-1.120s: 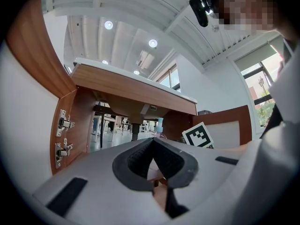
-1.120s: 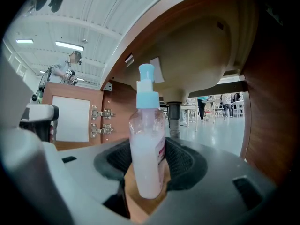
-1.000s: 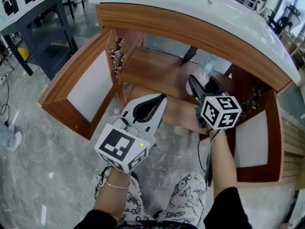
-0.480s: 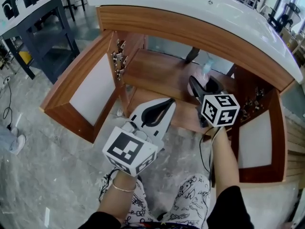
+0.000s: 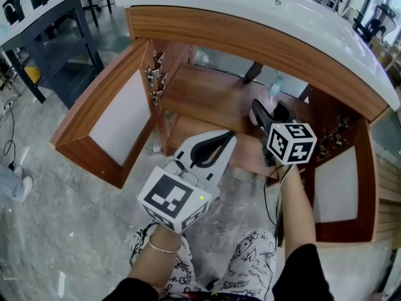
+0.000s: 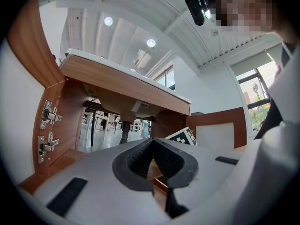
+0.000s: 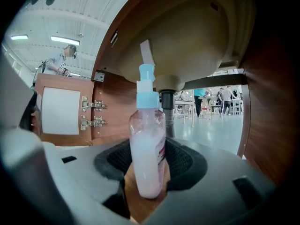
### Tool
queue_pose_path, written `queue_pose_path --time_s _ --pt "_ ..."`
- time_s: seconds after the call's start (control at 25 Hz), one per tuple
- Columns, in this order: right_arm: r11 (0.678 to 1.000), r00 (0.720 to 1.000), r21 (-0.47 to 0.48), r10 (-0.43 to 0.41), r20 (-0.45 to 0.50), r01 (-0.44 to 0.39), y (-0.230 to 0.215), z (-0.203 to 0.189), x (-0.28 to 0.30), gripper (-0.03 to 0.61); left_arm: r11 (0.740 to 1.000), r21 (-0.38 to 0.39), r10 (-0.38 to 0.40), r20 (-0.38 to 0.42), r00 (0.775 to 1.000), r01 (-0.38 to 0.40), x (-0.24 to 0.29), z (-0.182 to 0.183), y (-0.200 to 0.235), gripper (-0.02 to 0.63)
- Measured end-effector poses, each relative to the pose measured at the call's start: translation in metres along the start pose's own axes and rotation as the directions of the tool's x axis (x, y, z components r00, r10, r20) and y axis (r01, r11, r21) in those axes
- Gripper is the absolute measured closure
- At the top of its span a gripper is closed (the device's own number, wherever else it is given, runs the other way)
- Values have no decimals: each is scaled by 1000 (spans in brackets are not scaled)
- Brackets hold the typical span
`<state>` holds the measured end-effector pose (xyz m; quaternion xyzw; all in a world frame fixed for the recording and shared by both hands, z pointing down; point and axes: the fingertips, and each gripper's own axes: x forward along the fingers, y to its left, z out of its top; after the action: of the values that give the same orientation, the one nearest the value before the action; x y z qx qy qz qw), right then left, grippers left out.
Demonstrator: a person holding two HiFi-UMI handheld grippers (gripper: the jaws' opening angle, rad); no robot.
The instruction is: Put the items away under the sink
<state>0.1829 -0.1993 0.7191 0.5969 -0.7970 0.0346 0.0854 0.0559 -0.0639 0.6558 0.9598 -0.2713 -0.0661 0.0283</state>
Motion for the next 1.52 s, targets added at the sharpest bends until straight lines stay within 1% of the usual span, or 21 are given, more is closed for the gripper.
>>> queue_pose_path --time_s 0.2,0.4,0.8,1.04,1.2,1.32,1.52 --pt "1000 1000 9 -3 -5 3 -4 -2 5 367 1000 5 -14 -20 1000 14 4 -3 -4 606" --pt "999 1000 48 6 17 -7 -8 -1 9 367 1000 9 -5 -21 1000 5 4 -4 -2 606" --pt "999 999 41 4 51 -6 -7 -2 9 365 1000 10 -6 -25 1000 6 7 -4 -6 606" --pt "999 1000 40 -8 27 6 -7 -2 9 365 1000 18 -6 -26 1000 7 6 -3 -9 606" --pt "1000 1000 21 -9 15 9 -7 -3 9 365 1000 9 -4 -36 999 5 6 -4 -10 606" --pt "1000 1000 16 -14 23 14 -5 2 5 365 1000 19 -10 -32 999 10 7 -2 -12 606" --pt "998 999 56 2 48 -4 -3 8 -5 364 999 32 -17 -39 999 18 10 -5 -16 606"
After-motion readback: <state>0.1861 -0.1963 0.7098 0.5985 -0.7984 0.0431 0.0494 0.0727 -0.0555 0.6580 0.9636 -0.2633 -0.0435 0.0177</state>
